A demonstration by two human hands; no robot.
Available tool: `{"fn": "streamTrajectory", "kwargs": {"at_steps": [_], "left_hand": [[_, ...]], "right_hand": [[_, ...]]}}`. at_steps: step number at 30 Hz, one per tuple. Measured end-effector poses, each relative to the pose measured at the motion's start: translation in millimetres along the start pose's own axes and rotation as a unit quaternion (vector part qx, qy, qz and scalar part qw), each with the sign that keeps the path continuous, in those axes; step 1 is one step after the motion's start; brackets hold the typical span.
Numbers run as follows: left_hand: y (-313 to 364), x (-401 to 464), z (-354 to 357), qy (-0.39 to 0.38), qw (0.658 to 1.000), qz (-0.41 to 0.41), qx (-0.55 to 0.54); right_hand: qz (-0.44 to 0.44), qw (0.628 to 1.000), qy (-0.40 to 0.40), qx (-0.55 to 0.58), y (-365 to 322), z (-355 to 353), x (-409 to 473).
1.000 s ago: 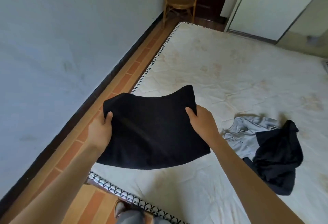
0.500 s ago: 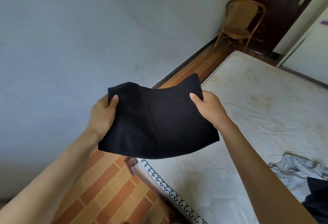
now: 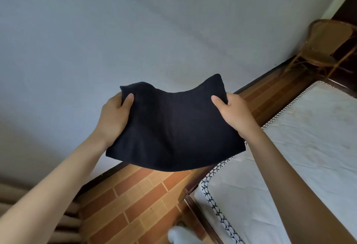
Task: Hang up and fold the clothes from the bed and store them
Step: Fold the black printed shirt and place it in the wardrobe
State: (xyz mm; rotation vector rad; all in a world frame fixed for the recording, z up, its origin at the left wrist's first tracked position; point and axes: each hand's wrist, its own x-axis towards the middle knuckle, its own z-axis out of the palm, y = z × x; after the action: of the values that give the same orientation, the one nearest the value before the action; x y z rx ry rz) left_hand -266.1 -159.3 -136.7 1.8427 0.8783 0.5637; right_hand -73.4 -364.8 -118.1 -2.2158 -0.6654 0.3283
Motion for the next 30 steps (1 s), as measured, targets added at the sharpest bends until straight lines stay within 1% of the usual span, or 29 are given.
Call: {"fn": "streamTrajectory", "kwargs": {"at_steps": [5,8,11,14,19,24,30], "left_hand": [[-16.4,35.2,-25.9,0.029,0.999,-0.022,-0.001],[-18.5,68.1,-33.7,0.041,0.999,-0.021,0.011],[-11.0,113.5,-31.9,0.038,0.999,-0.013,0.034],[5.9,164.2,-20.9,0.027,0.998,-0.001,0.056],[39.8,248.9,11.9,0.002,0.997,0.036,0.071],[72.8,308.2,67.2,-0.051,0.993,0.08,0.07],[115.9,371.5,155.8,-0.153,0.976,0.137,0.074]], "right_hand": [[0.005,0.999,-0.029,0.03,-20.8,39.7,45.4],[0.01,0.997,-0.047,0.052,-28.1,59.4,80.4],[0.007,0.996,-0.056,0.066,-33.2,72.4,124.3],[0.004,0.997,-0.048,0.062,-38.7,70.5,173.0],[0.014,0.998,-0.007,0.067,-34.4,41.8,248.5],[0.049,0.995,0.046,0.08,-12.2,1.1,286.3],[0.117,0.975,0.172,0.076,30.0,-43.8,304.2]]}}
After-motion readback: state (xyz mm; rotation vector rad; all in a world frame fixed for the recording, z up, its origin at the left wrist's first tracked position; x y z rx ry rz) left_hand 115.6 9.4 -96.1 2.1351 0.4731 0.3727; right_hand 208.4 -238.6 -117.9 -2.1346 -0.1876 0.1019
